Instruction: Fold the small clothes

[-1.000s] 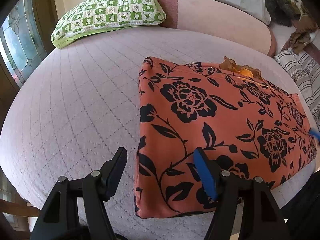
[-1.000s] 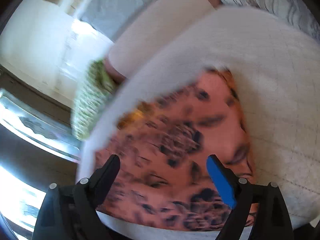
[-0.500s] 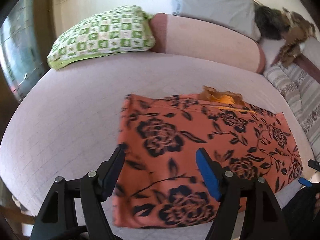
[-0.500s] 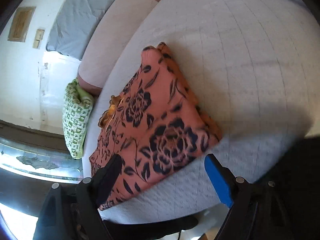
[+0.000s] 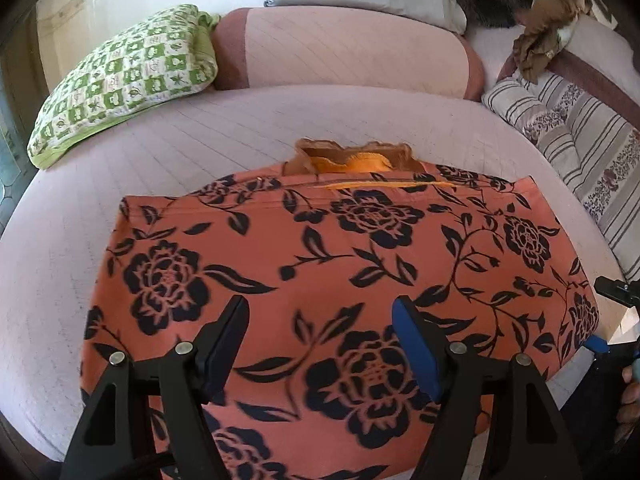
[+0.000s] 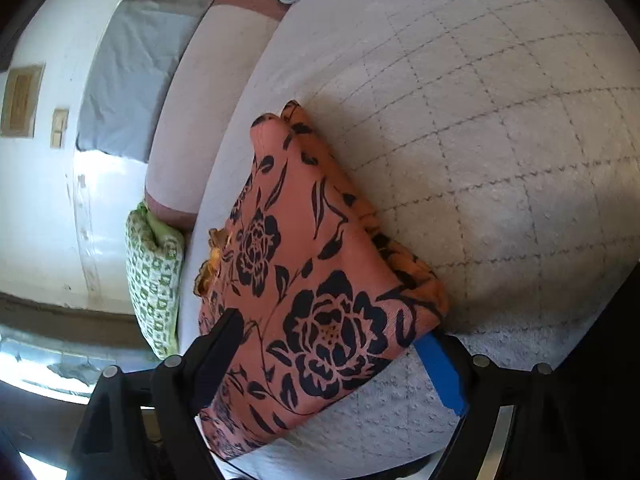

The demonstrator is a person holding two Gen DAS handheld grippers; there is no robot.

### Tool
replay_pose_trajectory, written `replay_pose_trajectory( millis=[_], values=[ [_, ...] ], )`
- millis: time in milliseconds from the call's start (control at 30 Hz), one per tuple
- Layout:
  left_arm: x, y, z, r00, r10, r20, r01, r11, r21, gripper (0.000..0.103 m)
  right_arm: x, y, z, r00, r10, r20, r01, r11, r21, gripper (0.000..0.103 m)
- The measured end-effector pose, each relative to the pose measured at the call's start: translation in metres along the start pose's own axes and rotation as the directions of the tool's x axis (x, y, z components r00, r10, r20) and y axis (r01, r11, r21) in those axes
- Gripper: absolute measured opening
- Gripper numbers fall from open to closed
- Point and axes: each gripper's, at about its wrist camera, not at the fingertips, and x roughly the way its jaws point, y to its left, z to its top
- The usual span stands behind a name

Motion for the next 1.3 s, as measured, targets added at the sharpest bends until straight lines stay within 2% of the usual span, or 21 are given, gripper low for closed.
replay_pose_trajectory(
  millis=[133,300,400,467,533,600,700,767,833,867,900,933,967,1000,1033,1067,1133,1233,1300],
  values=[
    [-0.005,-0.011,0.006,0.999,-0.002,0.037,0.0,0.999,0.032,0.076,-0.004,0.006,0.002,1.0,0.014,0.017,-0.013,1.0,-0.028,0.088],
    [0.012,-0.006,0.005,1.0,0.022,-0.02,-0.022,1.0,0.009,0.076,0.004,0.01,0.003,0.999,-0.036,0.016,0.037,0.998,-0.055,0.088],
    [0.014,-0.005,0.004,0.999,0.028,-0.029,-0.027,1.0,0.016,0.076,-0.003,0.016,0.004,0.999,-0.029,0.033,0.031,0.998,-0.061,0.088],
    [0.013,-0.005,0.006,0.999,0.025,-0.022,-0.024,1.0,0.014,0.076,-0.01,0.026,0.003,0.997,-0.016,0.07,0.024,0.994,-0.108,0.088],
    [0.017,-0.004,0.007,0.999,0.02,-0.03,-0.02,1.0,0.006,0.076,-0.005,0.034,0.002,0.996,-0.053,0.071,0.064,0.983,-0.17,0.088],
    [0.024,-0.003,0.007,0.998,0.022,-0.058,-0.022,1.0,0.0,0.076,0.013,0.022,0.002,0.992,-0.125,0.007,0.124,0.983,-0.133,0.088],
    [0.024,-0.003,0.006,0.997,0.031,-0.07,-0.031,0.999,-0.006,0.076,0.007,0.022,0.004,0.996,-0.088,0.03,0.091,0.989,-0.114,0.088],
    [0.015,-0.005,0.009,0.999,0.017,-0.035,-0.017,1.0,-0.011,0.076,0.004,0.026,0.006,0.996,-0.077,0.048,0.083,0.989,-0.127,0.088],
    [0.009,-0.008,0.01,1.0,0.015,-0.005,-0.015,1.0,0.006,0.081,0.005,0.03,0.006,0.994,-0.087,0.062,0.096,0.984,-0.153,0.088],
    [0.014,-0.011,0.008,0.999,0.041,-0.005,-0.041,0.999,0.023,0.082,0.008,0.03,0.006,0.994,-0.099,0.055,0.107,0.982,-0.158,0.088],
    [0.022,-0.013,0.005,0.998,0.055,-0.031,-0.054,0.998,0.036,0.082,0.013,0.028,0.007,0.993,-0.111,0.042,0.116,0.981,-0.152,0.088],
    [0.038,-0.016,-0.002,0.993,0.062,-0.1,-0.055,0.996,0.065,0.083,0.016,0.027,0.008,0.992,-0.119,0.041,0.124,0.98,-0.155,0.088],
    [0.043,-0.018,-0.009,0.995,0.078,-0.061,-0.072,0.993,0.094,0.087,0.017,0.031,0.007,0.991,-0.128,0.048,0.135,0.974,-0.181,0.087],
    [0.042,-0.018,-0.01,0.995,0.087,-0.04,-0.082,0.991,0.104,0.089,0.019,0.037,0.007,0.99,-0.136,0.044,0.142,0.964,-0.224,0.071],
    [0.042,-0.017,-0.01,0.996,0.084,-0.043,-0.079,0.992,0.094,0.089,0.023,0.042,0.007,0.99,-0.141,0.025,0.143,0.958,-0.25,0.042],
    [0.042,-0.015,-0.008,0.996,0.074,-0.054,-0.07,0.995,0.072,0.089,0.027,0.043,0.009,0.988,-0.155,-0.003,0.149,0.955,-0.256,0.033],
    [0.043,-0.013,-0.005,0.996,0.062,-0.065,-0.058,0.996,0.066,0.089,0.029,0.051,0.011,0.984,-0.179,0.003,0.172,0.942,-0.287,0.023],
    [0.037,-0.002,-0.001,0.998,0.011,-0.067,-0.01,1.0,0.027,0.088,0.018,0.093,0.007,0.985,-0.16,0.058,0.17,0.902,-0.396,0.02],
    [0.026,0.011,-0.001,0.998,-0.035,-0.044,0.033,0.998,-0.054,0.088,0.009,0.136,-0.002,0.987,-0.127,0.099,0.16,0.852,-0.498,0.019]
  ],
)
